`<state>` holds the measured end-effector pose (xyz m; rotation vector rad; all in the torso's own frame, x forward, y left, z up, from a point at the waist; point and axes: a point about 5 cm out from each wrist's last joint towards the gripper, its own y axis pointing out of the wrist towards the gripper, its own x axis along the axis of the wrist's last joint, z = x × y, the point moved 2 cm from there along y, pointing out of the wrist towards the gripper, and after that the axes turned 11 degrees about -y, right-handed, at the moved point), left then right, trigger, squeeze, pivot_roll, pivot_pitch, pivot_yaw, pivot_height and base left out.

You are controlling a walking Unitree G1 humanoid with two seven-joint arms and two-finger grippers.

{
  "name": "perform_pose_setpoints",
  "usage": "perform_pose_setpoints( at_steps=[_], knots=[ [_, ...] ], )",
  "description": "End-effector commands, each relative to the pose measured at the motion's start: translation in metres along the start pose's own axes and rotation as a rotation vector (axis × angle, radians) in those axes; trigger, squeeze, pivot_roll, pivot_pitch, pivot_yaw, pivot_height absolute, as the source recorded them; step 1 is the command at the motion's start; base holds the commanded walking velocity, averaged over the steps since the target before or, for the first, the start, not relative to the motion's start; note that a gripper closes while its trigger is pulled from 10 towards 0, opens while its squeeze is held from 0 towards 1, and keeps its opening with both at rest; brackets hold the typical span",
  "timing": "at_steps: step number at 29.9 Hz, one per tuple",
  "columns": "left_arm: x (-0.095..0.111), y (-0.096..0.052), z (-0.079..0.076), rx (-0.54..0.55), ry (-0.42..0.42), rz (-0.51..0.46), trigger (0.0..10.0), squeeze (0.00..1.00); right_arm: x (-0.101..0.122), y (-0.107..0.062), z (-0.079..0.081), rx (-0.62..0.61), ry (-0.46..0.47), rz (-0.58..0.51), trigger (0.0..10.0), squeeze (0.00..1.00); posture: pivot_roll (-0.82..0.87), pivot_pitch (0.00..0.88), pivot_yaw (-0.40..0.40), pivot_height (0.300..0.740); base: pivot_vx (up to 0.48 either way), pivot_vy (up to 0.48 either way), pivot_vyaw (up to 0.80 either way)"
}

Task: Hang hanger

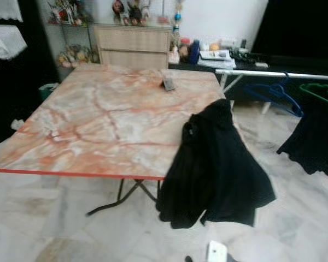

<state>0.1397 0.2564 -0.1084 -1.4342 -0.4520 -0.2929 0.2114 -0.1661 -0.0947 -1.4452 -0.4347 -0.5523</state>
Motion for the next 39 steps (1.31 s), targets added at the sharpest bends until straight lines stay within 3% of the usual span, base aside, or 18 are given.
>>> perform_pose_setpoints(
  at_steps=[1,24,33,36,39],
  knots=[
    [0.002,0.001,-0.004,-0.008,0.003,-0.005,10.0,0.00,0.001,-0.001,-0.010,-0.025,0.004,-0.003,10.0,0.00,0.06,0.000,0.004,0.740,0.000,-0.480,0.00],
    [0.002,0.001,-0.010,-0.025,0.000,-0.010,10.0,0.00,0.002,-0.001,-0.012,-0.028,-0.011,-0.002,10.0,0.00,0.06,0.000,-0.015,0.740,0.000,-0.480,0.00],
    [-0.001,-0.001,0.002,-0.015,0.006,-0.001,10.0,0.00,0.000,-0.002,-0.013,-0.025,-0.022,0.003,10.0,0.00,0.06,0.000,-0.022,0.740,0.000,-0.449,0.00],
    [-0.001,-0.001,0.000,-0.017,0.007,-0.001,10.0,0.00,0.000,-0.002,-0.013,-0.025,-0.023,0.004,10.0,0.00,0.06,0.000,-0.022,0.740,0.000,-0.344,0.00],
    [0.001,0.002,-0.012,-0.030,0.011,-0.003,10.0,0.00,0.000,-0.002,-0.014,-0.025,-0.022,0.004,10.0,0.00,0.06,0.000,-0.022,0.740,0.000,-0.342,0.00]
  ],
)
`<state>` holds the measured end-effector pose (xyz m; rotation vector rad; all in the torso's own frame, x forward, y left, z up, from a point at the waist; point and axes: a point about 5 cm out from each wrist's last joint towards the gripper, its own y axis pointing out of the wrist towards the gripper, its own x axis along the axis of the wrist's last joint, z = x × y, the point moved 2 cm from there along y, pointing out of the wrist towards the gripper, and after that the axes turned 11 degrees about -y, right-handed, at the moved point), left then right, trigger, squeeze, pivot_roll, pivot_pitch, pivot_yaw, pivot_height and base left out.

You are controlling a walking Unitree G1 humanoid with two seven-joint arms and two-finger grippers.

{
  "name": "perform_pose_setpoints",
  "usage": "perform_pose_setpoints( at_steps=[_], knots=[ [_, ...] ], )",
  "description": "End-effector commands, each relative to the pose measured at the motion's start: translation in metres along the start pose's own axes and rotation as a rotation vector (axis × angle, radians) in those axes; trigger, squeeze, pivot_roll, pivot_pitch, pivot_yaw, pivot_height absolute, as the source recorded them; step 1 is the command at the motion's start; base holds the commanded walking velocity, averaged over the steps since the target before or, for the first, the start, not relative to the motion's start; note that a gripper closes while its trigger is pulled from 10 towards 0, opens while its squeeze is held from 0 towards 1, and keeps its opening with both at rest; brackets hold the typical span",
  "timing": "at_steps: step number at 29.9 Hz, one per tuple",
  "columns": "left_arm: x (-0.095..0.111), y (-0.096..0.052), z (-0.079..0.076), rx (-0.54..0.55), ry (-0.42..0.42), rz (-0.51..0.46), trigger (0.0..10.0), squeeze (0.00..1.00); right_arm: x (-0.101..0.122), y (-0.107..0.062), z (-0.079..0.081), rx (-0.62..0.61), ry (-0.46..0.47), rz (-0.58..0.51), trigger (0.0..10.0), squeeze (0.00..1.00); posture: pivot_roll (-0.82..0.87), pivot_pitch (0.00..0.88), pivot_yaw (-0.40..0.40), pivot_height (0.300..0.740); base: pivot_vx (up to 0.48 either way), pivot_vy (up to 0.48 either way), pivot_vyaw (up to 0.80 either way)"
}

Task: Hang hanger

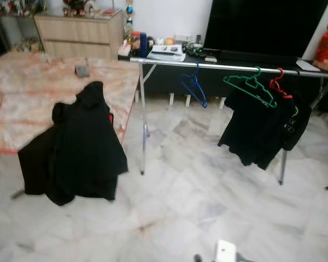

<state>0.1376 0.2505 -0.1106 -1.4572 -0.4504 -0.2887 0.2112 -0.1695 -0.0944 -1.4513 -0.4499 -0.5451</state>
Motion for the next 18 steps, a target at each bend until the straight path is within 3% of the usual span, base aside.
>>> perform_pose_setpoints(
  at_steps=[1,3,6,12,18],
  knots=[
    [0.004,0.002,-0.008,-0.011,0.018,-0.009,10.0,0.00,0.000,-0.001,-0.010,-0.024,-0.006,0.008,10.0,0.00,0.06,0.000,-0.021,0.740,0.000,-0.345,0.00],
    [0.004,0.002,-0.009,-0.012,0.017,-0.009,10.0,0.00,0.000,-0.001,-0.010,-0.024,-0.005,0.008,10.0,0.00,0.06,0.000,-0.021,0.740,0.000,-0.343,0.00],
    [0.002,0.002,-0.011,-0.008,-0.001,-0.007,10.0,0.00,0.000,-0.001,-0.010,-0.025,-0.003,0.008,10.0,0.00,0.06,0.000,-0.020,0.740,0.000,0.000,0.00],
    [-0.003,-0.001,0.002,0.004,-0.035,-0.008,10.0,0.00,0.000,-0.001,-0.011,-0.027,0.001,0.007,10.0,0.00,0.06,0.000,-0.021,0.740,0.000,0.000,0.00],
    [0.000,0.000,-0.001,-0.007,-0.035,-0.014,10.0,0.00,0.001,-0.001,-0.013,-0.031,0.000,0.006,10.0,0.00,0.06,0.000,-0.025,0.740,0.000,0.000,0.00]
  ],
)
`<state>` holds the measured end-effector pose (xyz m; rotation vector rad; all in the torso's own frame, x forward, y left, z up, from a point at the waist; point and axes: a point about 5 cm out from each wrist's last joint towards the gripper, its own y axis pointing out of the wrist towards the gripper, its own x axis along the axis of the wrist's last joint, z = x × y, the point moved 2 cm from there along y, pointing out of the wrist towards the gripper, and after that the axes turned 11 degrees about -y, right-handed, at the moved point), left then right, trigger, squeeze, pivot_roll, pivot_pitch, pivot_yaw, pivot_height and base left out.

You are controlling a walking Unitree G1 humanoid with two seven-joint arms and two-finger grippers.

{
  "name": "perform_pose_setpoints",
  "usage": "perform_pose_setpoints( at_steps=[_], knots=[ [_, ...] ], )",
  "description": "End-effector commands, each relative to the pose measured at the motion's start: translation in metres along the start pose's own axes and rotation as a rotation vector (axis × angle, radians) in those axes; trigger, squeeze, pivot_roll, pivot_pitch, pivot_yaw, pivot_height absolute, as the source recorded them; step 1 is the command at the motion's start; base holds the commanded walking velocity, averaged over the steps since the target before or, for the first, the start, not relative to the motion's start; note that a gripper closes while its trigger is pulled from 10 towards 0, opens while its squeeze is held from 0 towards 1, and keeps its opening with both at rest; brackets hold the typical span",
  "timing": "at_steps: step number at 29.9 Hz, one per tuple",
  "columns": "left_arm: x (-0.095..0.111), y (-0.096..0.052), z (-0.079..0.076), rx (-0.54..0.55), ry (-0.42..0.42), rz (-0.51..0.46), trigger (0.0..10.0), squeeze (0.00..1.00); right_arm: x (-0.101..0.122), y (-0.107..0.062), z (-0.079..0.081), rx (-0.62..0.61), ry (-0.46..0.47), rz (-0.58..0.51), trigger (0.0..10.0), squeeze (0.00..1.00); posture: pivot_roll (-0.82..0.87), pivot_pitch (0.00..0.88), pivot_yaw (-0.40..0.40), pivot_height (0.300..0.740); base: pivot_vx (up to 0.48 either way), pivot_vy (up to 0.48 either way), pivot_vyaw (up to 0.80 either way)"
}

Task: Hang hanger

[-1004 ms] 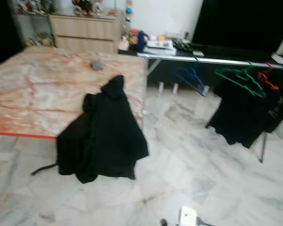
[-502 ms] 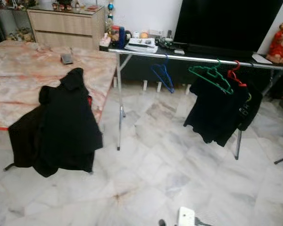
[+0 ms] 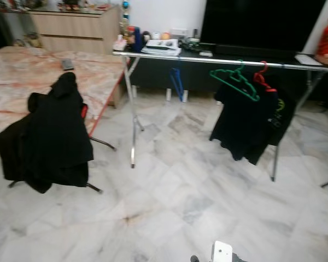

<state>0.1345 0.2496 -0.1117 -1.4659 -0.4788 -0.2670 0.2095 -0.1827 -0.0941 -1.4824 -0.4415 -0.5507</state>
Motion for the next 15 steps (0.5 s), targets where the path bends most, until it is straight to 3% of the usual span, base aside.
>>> perform_pose_setpoints(
  at_steps=[1,3,9,13,15],
  knots=[
    [0.007,0.002,-0.008,-0.014,-0.002,-0.021,10.0,0.00,0.001,0.000,-0.001,-0.002,0.001,0.002,10.0,0.00,0.06,0.000,-0.030,0.740,0.000,0.000,0.00],
    [0.015,0.006,-0.025,-0.035,-0.008,-0.032,10.0,0.00,0.001,0.000,-0.004,-0.008,-0.001,0.001,10.0,0.00,0.05,0.000,-0.042,0.740,0.139,0.000,0.00],
    [0.019,0.008,-0.038,-0.050,-0.015,-0.040,10.0,0.00,0.003,-0.001,-0.007,-0.015,-0.003,-0.009,10.0,0.00,0.04,0.000,-0.059,0.740,0.303,0.000,0.00],
    [0.019,0.008,-0.043,-0.053,-0.022,-0.040,10.0,0.00,0.002,-0.001,-0.009,-0.018,-0.008,-0.004,10.0,0.00,0.04,0.000,-0.062,0.740,0.328,0.000,0.00],
    [0.010,0.007,-0.036,-0.045,-0.024,-0.023,10.0,0.00,0.001,-0.001,-0.009,-0.020,-0.001,0.004,10.0,0.00,0.03,0.000,-0.059,0.740,0.343,0.000,0.00]
  ],
)
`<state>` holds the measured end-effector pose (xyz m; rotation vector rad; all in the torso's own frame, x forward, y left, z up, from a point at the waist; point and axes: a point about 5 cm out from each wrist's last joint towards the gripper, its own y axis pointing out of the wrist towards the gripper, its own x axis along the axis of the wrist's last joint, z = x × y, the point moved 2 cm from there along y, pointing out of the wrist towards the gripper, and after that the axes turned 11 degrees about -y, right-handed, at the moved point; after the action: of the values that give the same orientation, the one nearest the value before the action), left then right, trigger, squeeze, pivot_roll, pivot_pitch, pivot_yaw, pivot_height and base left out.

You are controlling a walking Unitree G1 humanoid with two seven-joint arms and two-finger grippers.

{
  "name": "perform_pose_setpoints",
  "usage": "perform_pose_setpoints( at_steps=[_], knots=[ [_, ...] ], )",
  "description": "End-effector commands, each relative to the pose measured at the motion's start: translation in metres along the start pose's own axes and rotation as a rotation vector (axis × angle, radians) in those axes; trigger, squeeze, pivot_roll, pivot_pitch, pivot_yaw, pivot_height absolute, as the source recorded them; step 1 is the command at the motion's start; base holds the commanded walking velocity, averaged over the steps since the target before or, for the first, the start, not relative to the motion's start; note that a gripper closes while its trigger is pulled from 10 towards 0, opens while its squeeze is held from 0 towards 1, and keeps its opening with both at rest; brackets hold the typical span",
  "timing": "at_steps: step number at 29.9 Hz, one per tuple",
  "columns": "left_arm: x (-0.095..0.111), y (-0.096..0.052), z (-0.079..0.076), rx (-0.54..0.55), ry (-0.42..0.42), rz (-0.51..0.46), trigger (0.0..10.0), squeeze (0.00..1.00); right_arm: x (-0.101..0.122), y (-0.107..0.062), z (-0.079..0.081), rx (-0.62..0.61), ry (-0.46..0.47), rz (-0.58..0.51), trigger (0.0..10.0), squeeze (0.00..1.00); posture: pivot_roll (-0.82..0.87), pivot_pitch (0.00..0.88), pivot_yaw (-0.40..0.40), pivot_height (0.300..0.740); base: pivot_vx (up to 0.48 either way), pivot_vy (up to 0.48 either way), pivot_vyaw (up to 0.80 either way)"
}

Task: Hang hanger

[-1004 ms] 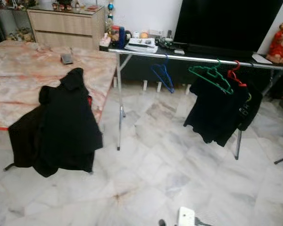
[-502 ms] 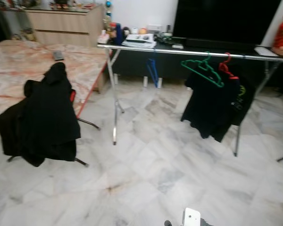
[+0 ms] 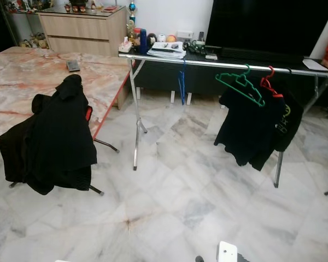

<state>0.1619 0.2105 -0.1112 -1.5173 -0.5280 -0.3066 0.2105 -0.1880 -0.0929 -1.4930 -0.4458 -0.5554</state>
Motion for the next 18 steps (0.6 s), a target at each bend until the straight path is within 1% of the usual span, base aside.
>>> perform_pose_setpoints(
  at_steps=[1,2,3,5,10,14,15,17,18],
  knots=[
    [-0.011,-0.003,0.008,0.016,-0.003,0.028,10.0,0.00,-0.001,0.000,-0.004,-0.010,0.003,0.011,10.0,0.00,0.03,0.000,-0.059,0.740,0.345,0.000,0.00],
    [-0.015,-0.005,0.014,0.021,-0.003,0.033,10.0,0.00,-0.002,-0.001,-0.004,-0.011,0.002,0.012,10.0,0.00,0.03,0.000,-0.057,0.740,0.349,0.000,-0.58],
    [-0.020,-0.008,0.023,0.030,-0.005,0.040,10.0,0.00,-0.002,-0.001,-0.004,-0.012,0.002,0.012,10.0,0.00,0.03,0.000,-0.056,0.740,0.349,0.000,-0.70],
    [-0.026,-0.011,0.034,0.040,-0.006,0.046,10.0,0.00,-0.002,-0.001,-0.004,-0.012,-0.001,0.013,10.0,0.00,0.03,0.000,-0.055,0.740,0.352,0.000,-0.73],
    [-0.029,-0.014,0.041,0.045,-0.008,0.047,10.0,0.00,-0.003,-0.001,-0.004,-0.008,-0.003,0.015,10.0,0.00,0.03,0.000,-0.054,0.740,0.353,0.000,-0.71],
    [-0.016,-0.006,0.015,0.016,-0.003,0.029,10.0,0.00,-0.002,-0.001,-0.004,-0.009,-0.011,0.015,10.0,0.00,0.03,0.000,-0.052,0.740,0.352,0.000,0.00],
    [-0.016,-0.006,0.015,0.016,-0.003,0.029,10.0,0.00,-0.002,-0.001,-0.004,-0.009,-0.011,0.015,10.0,0.00,0.03,0.000,-0.052,0.740,0.352,0.000,0.00],
    [-0.014,-0.003,0.007,0.005,-0.001,0.027,10.0,0.00,-0.002,-0.001,-0.005,-0.010,-0.010,0.012,10.0,0.00,0.02,0.000,-0.051,0.740,0.352,0.000,0.00],
    [-0.014,-0.003,0.007,0.005,-0.001,0.027,10.0,0.00,-0.002,-0.001,-0.005,-0.010,-0.010,0.012,10.0,0.00,0.02,0.000,-0.051,0.740,0.352,0.000,0.00]
  ],
)
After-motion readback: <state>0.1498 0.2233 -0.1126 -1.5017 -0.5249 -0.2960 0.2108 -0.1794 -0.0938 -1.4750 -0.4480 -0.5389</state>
